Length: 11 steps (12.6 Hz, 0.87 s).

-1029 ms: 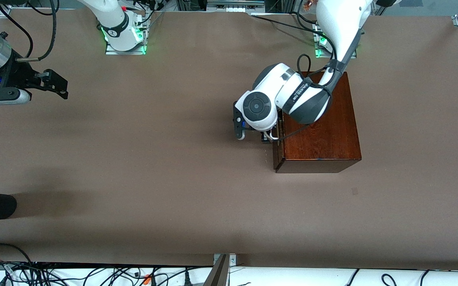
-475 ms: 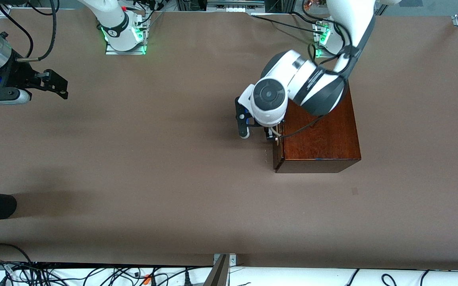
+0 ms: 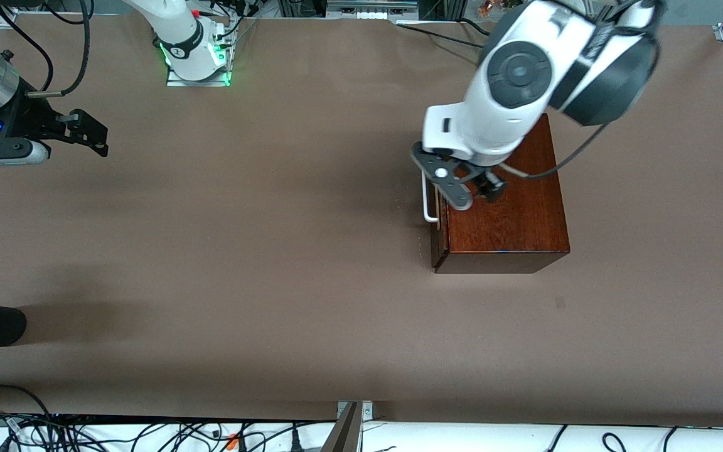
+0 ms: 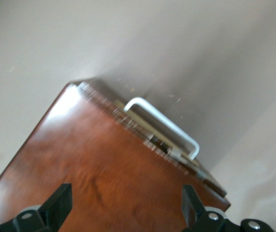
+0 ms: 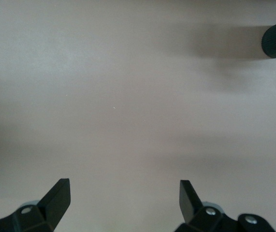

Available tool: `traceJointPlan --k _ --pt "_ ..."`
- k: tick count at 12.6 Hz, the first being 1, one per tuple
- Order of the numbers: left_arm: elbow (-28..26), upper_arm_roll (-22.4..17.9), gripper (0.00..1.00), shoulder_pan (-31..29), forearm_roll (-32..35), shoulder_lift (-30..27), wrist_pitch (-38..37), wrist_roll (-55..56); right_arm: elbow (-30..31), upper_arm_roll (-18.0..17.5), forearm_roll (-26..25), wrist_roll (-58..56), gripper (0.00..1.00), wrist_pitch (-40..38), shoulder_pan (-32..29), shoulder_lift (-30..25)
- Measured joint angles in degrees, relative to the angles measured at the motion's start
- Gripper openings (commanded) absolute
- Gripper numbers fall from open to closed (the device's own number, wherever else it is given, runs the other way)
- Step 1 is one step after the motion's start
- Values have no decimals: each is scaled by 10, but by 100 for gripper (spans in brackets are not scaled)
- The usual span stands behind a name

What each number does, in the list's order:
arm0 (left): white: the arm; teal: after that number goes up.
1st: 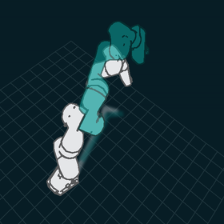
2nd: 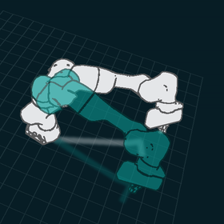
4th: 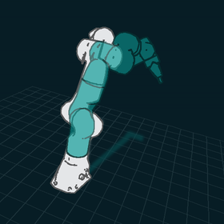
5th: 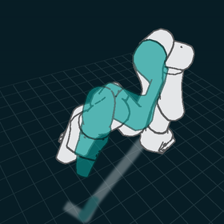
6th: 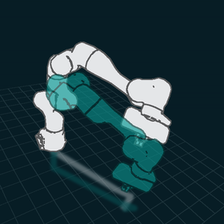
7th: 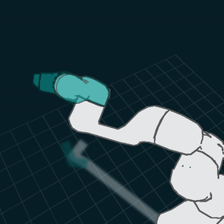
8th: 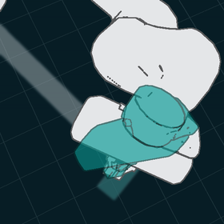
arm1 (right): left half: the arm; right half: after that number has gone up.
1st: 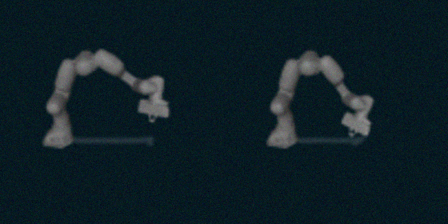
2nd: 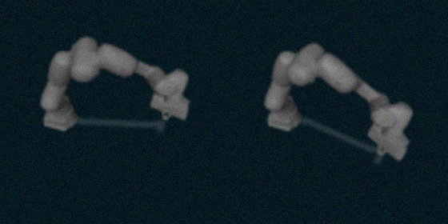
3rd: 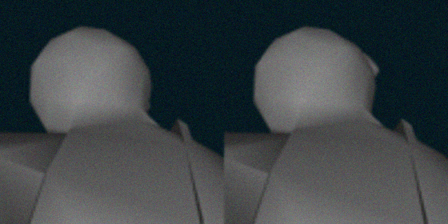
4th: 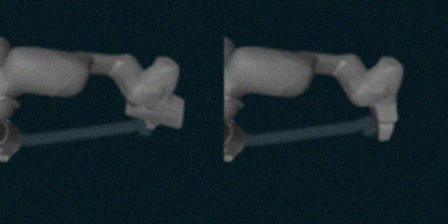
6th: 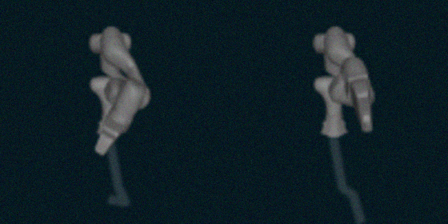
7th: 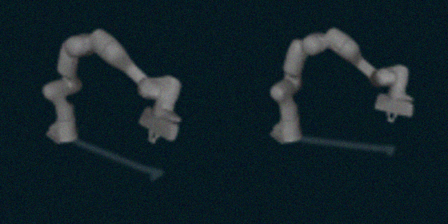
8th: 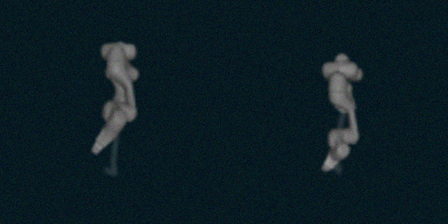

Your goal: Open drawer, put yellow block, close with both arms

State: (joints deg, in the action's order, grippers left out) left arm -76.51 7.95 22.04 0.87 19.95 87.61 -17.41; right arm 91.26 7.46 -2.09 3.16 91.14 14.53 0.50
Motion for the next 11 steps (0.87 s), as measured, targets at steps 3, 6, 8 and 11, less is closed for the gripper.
traceJointPlan --k 3,6,8,11 --pt "-1 -26 100 -50 0 -47 -7 22 0 0 0 0 100 0 0 0" --pt "-24 -30 100 -144 -17 -95 15 80 0 0 0 1 100 0 0 0" --pt "-73 -31 100 -179 -24 -130 37 153 0 0 0 1 100 0 0 0" --pt "-152 -54 100 -186 -24 -191 46 191 0 0 0 1 100 0 0 0"
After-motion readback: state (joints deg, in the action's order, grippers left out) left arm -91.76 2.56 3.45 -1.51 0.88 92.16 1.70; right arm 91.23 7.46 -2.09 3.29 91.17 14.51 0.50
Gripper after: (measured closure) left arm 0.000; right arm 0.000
